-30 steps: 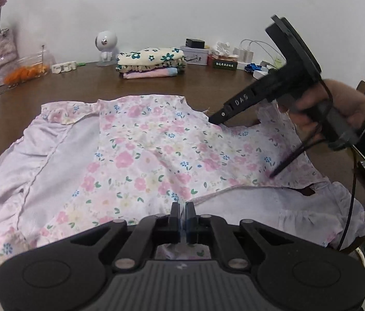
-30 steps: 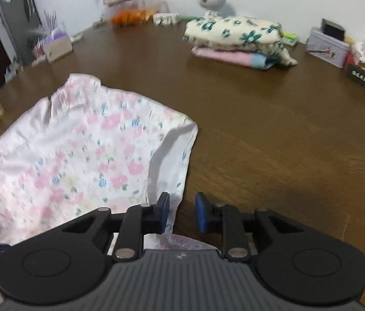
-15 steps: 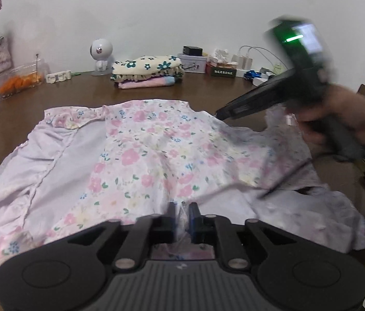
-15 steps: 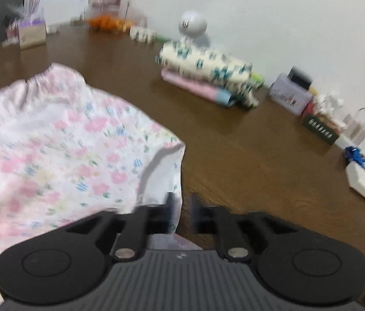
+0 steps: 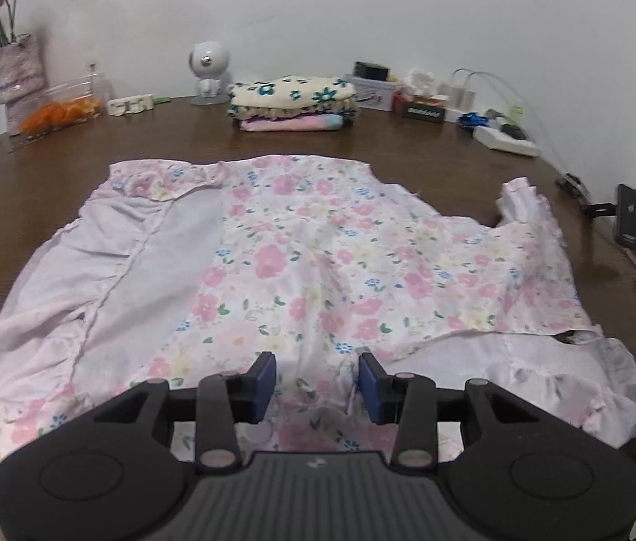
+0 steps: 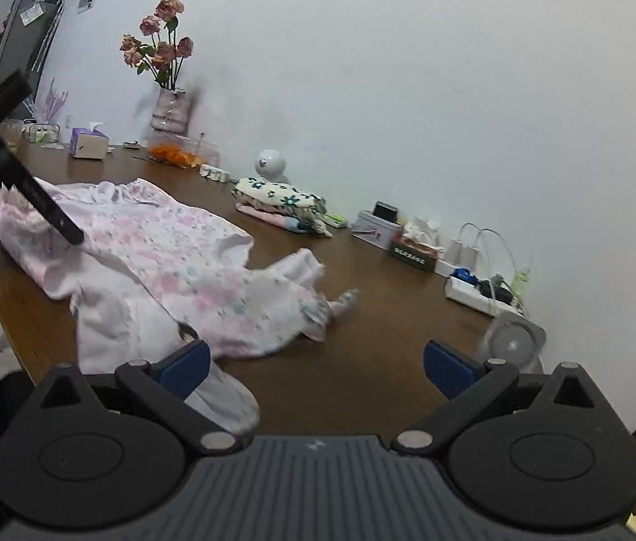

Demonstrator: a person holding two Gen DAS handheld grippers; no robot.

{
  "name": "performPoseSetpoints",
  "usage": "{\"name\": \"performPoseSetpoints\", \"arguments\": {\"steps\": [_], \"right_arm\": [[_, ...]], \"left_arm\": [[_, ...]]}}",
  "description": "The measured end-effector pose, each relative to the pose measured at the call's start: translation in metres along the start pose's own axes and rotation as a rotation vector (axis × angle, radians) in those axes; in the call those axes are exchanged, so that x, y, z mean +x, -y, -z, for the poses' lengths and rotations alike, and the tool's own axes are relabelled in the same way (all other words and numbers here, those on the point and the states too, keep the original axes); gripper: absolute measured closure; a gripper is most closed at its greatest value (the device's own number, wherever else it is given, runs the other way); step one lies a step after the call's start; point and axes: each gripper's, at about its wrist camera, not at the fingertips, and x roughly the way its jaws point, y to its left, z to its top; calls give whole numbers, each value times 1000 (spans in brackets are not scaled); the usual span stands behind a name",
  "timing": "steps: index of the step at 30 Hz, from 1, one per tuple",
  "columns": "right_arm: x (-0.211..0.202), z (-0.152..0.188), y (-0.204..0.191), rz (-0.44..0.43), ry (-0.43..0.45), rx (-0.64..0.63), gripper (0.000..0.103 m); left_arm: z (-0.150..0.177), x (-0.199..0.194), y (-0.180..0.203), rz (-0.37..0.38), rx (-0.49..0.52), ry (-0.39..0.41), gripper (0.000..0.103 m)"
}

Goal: Fold clothes

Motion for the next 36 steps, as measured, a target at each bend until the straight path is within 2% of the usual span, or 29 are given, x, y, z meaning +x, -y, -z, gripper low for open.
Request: {"name": "performPoseSetpoints", "arguments": {"steps": [4,6,9,13,15,17,18,19,21,25,29,31,32,33,34,35,36], "right_arm": [[25,10,5,-51,-17,-28,0],[26,1,0,-27,50,-77,0],[26,-21,-15,-12,127,-86,0],[30,-32,-51,-150,92,32,0],[38,-34,-71,-273,50,85,4],[50,-41,-86,-325,-9,124,24],[58,-43,-91,-357,-49,144,46],[66,-43,-93,-377,-100,167,59],[82,-40,-93,-395,-207,215,68],[82,-24,-75,-331,-297,250,79],[73,-18,-47,-179,-354,276,80],[69,-15,-34,-103,-382,289,75],[59,-19,-35,-113,-345,277,73],[49,-23,-37,-123,-309,265,67],[42,-29,-45,-175,-257,240,57],[34,-35,-53,-227,-206,214,52],[29,-39,-67,-296,-155,173,42]], "left_arm": [[1,-4,6,-37,-17,0,64],[2,-11,8,-49,-10,10,64],[1,-25,3,-67,-10,35,58],[1,-41,-16,-130,-1,48,57],[4,-48,-29,-146,29,61,56],[10,-55,-43,-118,58,89,55],[13,-57,-51,-94,63,102,54],[16,-56,-59,-78,45,103,52],[23,-53,-71,-62,26,93,52],[38,-44,-88,-44,7,63,52],[48,-38,-90,53,7,56,52],[55,-45,-89,106,43,77,52],[58,-49,-89,132,61,88,52],[61,-53,-89,159,79,98,50],[65,-57,-89,185,97,109,45],[68,-60,-88,212,116,119,41],[71,-64,-88,238,134,129,33]]}}
